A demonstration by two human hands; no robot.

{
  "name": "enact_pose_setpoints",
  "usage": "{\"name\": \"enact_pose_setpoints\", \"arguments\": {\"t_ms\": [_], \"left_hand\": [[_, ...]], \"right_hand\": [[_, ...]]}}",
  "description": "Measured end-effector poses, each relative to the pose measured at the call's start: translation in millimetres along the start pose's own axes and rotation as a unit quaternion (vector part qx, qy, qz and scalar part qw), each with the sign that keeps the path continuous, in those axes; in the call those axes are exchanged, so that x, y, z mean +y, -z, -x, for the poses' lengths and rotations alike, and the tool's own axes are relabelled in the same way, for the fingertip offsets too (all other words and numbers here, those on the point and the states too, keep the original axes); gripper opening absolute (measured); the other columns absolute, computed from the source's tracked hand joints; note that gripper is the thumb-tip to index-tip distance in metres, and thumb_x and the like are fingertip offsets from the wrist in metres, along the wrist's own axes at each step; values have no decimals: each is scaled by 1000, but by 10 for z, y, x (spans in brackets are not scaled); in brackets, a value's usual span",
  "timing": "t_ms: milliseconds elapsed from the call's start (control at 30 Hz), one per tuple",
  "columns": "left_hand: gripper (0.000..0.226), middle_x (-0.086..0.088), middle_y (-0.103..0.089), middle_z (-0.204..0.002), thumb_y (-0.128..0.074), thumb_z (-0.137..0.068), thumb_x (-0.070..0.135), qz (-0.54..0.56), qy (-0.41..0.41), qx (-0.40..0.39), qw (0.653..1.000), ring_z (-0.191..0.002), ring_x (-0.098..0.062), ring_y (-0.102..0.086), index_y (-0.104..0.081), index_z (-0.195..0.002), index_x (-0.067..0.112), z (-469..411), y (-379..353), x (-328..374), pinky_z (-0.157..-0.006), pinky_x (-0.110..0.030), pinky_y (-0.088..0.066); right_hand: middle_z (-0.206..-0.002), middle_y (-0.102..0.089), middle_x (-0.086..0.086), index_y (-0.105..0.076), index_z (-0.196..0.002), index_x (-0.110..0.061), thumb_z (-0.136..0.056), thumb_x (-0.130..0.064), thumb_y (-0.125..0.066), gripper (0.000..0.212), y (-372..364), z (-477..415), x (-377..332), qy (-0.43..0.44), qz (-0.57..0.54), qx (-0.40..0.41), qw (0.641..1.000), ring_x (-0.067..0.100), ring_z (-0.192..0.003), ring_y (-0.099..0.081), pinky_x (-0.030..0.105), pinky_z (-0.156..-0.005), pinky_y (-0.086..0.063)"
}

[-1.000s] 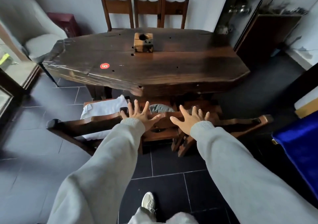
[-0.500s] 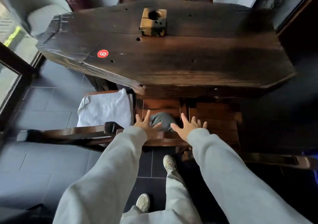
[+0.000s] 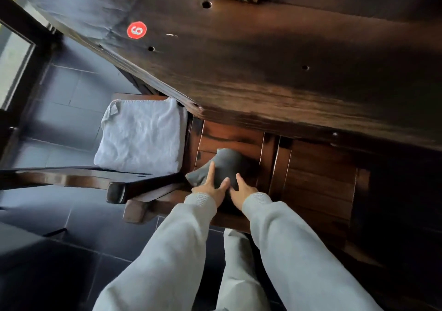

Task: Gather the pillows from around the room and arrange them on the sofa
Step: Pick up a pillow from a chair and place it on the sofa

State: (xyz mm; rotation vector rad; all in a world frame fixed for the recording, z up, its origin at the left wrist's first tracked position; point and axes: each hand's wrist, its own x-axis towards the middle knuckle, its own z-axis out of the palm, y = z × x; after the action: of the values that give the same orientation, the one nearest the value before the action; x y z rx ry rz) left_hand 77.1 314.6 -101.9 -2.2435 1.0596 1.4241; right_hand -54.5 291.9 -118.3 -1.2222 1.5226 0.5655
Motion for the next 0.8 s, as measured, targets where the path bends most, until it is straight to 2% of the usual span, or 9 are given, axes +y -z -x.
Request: {"name": "enact_pose_setpoints", "arguments": {"t_ms": [133, 267, 367, 433, 500, 567, 633, 733, 800], "left_hand": [[75, -23, -33, -155, -55, -92, 68, 147, 33, 76, 986, -128, -43, -54, -19, -157, 58, -47, 123, 65, -103, -43, -45], [57, -17, -45, -147, -63, -95, 53, 152, -13, 129, 980, -124, -37, -57, -46, -148, 46, -39, 454, 127, -97, -36, -46], [49, -11, -63, -140, -69, -94, 36, 114, -66, 159, 979, -126, -33, -59, -58, -142, 37, -15, 854, 66, -101, -35, -47], [47, -10, -66, -136, -72, -92, 32, 142, -60, 161, 975, -123, -33, -61, -63, -138, 39, 48, 1181, -57, -98, -32, -49], [48, -9, -65, -137, -76, -90, 29, 191, -55, 155, 968, -124, -32, -61, -65, -136, 37, 145, 1502, -228, -99, -30, -48], [46, -8, -63, -141, -78, -88, 21, 247, -73, 150, 955, -127, -31, -58, -69, -133, 31, 272, 1804, -439, -106, -34, -48], [42, -1, -62, -141, -80, -87, 16, 295, -89, 148, 940, -124, -26, -58, -72, -126, 30, 500, 2102, -691, -96, -34, -54], [38, 10, -62, -128, -82, -85, 19, 342, -102, 160, 920, -113, -17, -59, -72, -115, 40, 997, 2498, -1198, -66, -24, -54], [39, 10, -61, -130, -82, -86, 22, 356, -128, 174, 909, -114, -16, -59, -71, -119, 40, 1354, 2695, -1628, -77, -29, -58]], "right_hand": [[-161, -40, 16, -25, -162, -33, -101, -56, -44, 69, 45, -108, -185, 18, -37, 16, 999, 38, -144, -41, 47, -117, -33], [-158, -45, 12, -38, -158, -29, -99, -58, -46, 66, 190, -107, -400, 31, -75, 13, 997, 39, -140, -46, 51, -114, -40], [-146, -58, 10, -55, -148, -32, -97, -55, -55, 56, 294, -11, -538, 65, -129, 25, 989, 35, -118, -65, 46, -99, -56], [-129, -69, 7, -67, -135, -33, -96, -50, -60, 43, 359, 79, -660, 98, -148, 46, 983, 32, -102, -72, 42, -89, -62], [-111, -75, 2, -72, -125, -33, -97, -49, -60, 34, 416, 180, -798, 130, -118, 80, 981, 30, -106, -68, 37, -95, -55], [-95, -70, -3, -69, -115, -36, -96, -48, -63, 23, 451, 321, -963, 141, -111, 115, 977, 27, -101, -63, 28, -87, -45], [-87, -61, -7, -63, -103, -34, -96, -46, -65, 14, 453, 480, -1147, 144, -125, 150, 970, 26, -96, -60, 27, -79, -38], [-103, -64, 0, -61, -100, -28, -98, -44, -63, 17, 403, 736, -1460, 154, -134, 194, 959, 29, -110, -61, 32, -88, -44], [-121, -64, 8, -63, -110, -23, -99, -44, -62, 24, 293, 907, -1686, 154, -132, 207, 957, 33, -119, -58, 37, -100, -45]]}}
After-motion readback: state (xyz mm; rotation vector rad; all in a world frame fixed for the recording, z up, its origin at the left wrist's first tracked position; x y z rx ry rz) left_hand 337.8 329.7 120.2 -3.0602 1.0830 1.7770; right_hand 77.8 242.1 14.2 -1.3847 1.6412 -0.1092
